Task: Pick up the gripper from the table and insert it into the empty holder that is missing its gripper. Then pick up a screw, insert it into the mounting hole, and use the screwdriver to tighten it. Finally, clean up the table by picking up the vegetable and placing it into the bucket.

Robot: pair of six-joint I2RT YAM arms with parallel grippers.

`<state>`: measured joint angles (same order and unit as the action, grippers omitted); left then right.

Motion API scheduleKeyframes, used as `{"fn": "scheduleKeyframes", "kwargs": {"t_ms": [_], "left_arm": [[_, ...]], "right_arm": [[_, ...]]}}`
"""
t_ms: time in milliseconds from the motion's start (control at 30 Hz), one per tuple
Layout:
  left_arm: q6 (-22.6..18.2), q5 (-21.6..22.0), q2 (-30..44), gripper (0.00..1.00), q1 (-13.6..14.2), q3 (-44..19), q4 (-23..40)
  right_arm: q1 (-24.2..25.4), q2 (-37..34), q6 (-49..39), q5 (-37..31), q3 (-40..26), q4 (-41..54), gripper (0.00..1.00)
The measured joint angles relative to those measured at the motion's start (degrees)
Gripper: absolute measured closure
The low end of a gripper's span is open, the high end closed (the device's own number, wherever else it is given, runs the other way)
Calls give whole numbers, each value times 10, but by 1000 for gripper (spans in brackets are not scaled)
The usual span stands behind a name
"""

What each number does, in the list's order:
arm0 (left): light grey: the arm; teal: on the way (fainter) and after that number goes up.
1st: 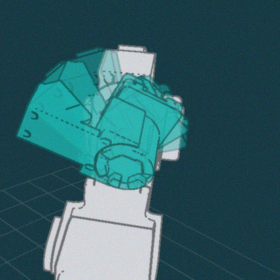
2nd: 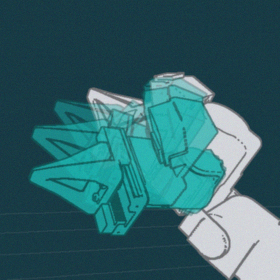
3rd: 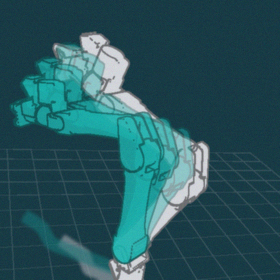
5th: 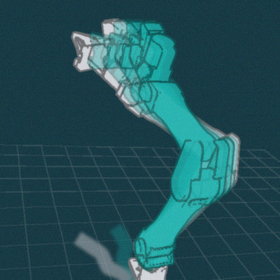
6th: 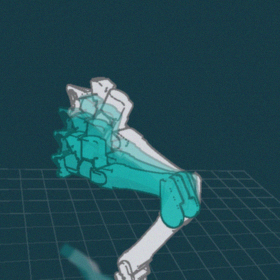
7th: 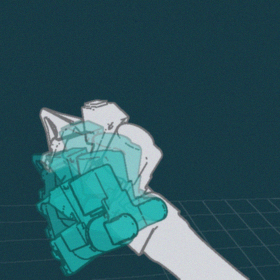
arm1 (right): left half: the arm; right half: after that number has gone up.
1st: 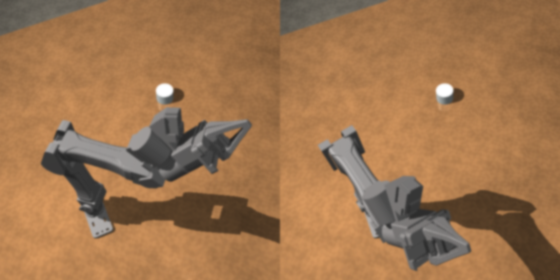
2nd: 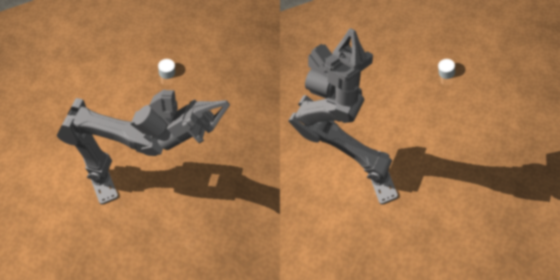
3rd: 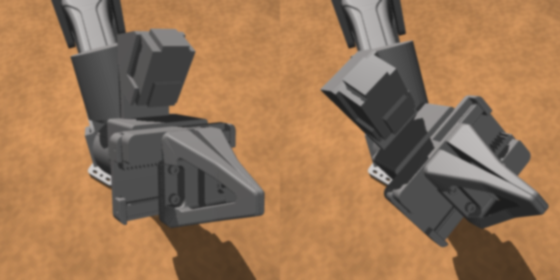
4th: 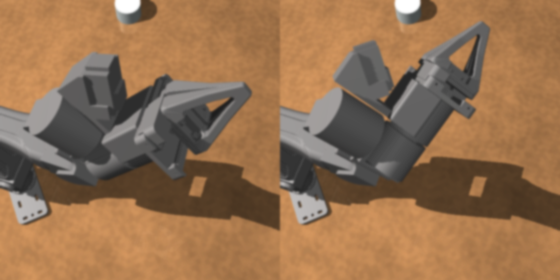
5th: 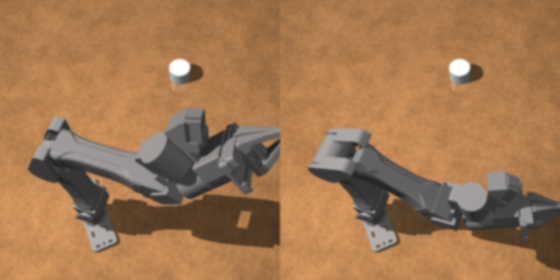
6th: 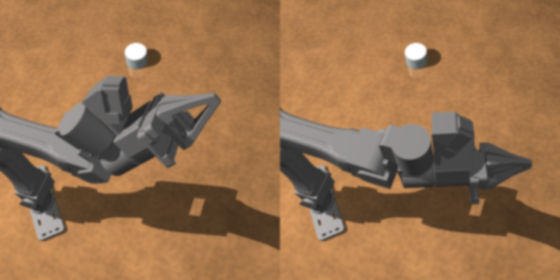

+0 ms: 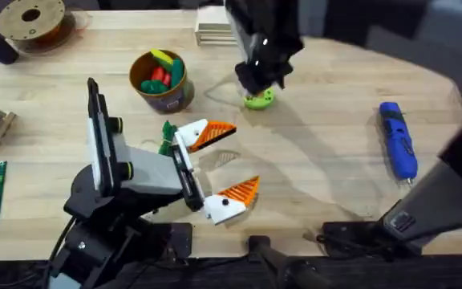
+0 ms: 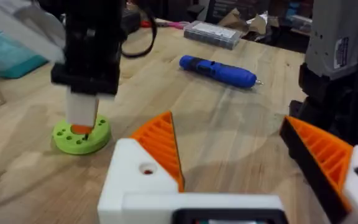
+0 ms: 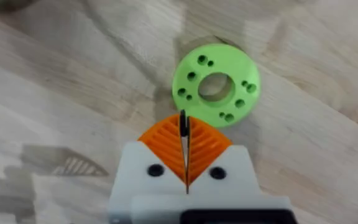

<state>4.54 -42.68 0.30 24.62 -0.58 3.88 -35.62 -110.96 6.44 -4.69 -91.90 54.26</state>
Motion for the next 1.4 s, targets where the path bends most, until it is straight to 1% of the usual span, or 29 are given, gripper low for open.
{"fn": "scheduleKeyframes", "kwargs": {"t_ms": [333, 433, 500, 600, 767, 967, 1133, 1400], "left_arm": [[0, 0, 0, 14, 0, 0, 0], [0, 0, 0, 14, 0, 0, 0], [0, 0, 0, 14, 0, 0, 0], [0, 0, 0, 14, 0, 0, 0], [0, 0, 0, 14, 0, 0, 0], [0, 0, 0, 14, 0, 0, 0], [0, 0, 0, 14, 0, 0, 0], [0, 0, 0, 13, 0, 0, 0]], "right_arm": [[-4, 122, -24, 0, -74, 88, 994], [-22, 148, -41, 11, -83, 100, 994], [-46, 159, -52, 17, -90, 107, 994], [-91, 162, -63, 25, -105, 119, 994], [-159, 162, -66, 40, -108, 120, 994], [-216, 162, -54, 45, -110, 119, 994], [-242, 162, -48, 46, -111, 119, 994], [-243, 148, -36, 62, -111, 129, 994]]}}
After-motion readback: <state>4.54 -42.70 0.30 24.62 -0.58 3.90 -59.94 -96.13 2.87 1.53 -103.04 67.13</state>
